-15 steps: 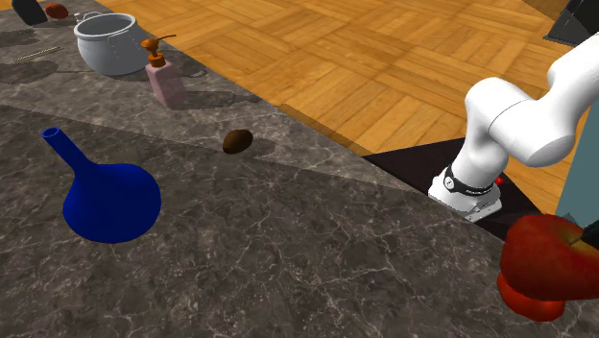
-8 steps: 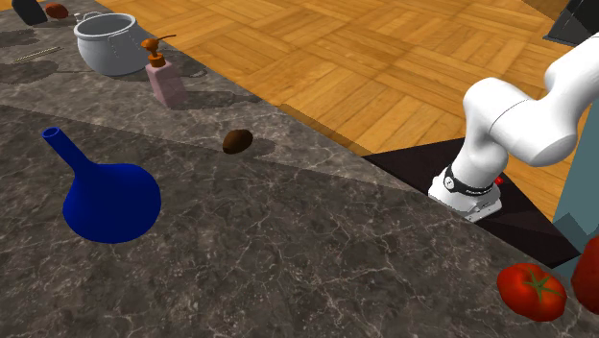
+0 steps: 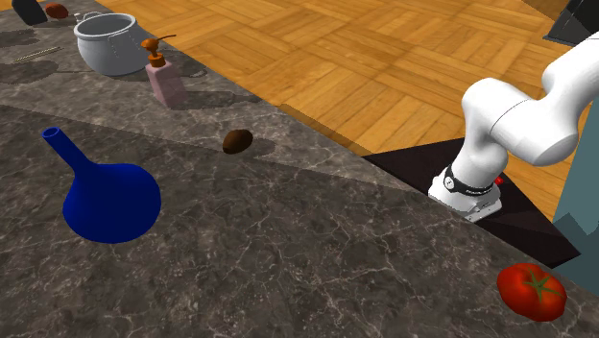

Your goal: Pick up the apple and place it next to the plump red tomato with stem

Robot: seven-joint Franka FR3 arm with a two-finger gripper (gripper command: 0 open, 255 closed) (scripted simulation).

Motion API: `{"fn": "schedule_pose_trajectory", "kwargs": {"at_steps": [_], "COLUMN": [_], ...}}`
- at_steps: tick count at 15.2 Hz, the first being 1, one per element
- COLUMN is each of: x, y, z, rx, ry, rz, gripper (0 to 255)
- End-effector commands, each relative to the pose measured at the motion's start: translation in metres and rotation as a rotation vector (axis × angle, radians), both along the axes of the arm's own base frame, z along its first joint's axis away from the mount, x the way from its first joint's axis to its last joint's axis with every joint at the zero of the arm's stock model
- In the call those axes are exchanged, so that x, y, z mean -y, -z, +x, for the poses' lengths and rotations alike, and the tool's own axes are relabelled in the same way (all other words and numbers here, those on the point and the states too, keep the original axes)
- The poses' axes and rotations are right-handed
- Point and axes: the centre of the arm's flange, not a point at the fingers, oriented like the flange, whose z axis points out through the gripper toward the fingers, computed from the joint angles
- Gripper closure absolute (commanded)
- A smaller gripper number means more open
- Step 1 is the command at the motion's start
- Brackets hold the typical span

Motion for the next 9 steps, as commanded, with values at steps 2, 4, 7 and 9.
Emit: {"fn": "schedule_pose_trajectory", "kwargs": {"at_steps": [2, 4, 7, 9], "x": [-0.014, -0.014, -0.014, -0.014], "y": [0.001, 0.012, 0.028, 0.038], "z": [-0.030, -0.030, -0.030, -0.030], "rx": [-0.001, -0.001, -0.001, -0.001], "ry": [0.001, 0.001, 0.001, 0.001], "rz": [0.000, 0.000, 0.000, 0.000], "gripper": [255, 255, 255, 255]}}
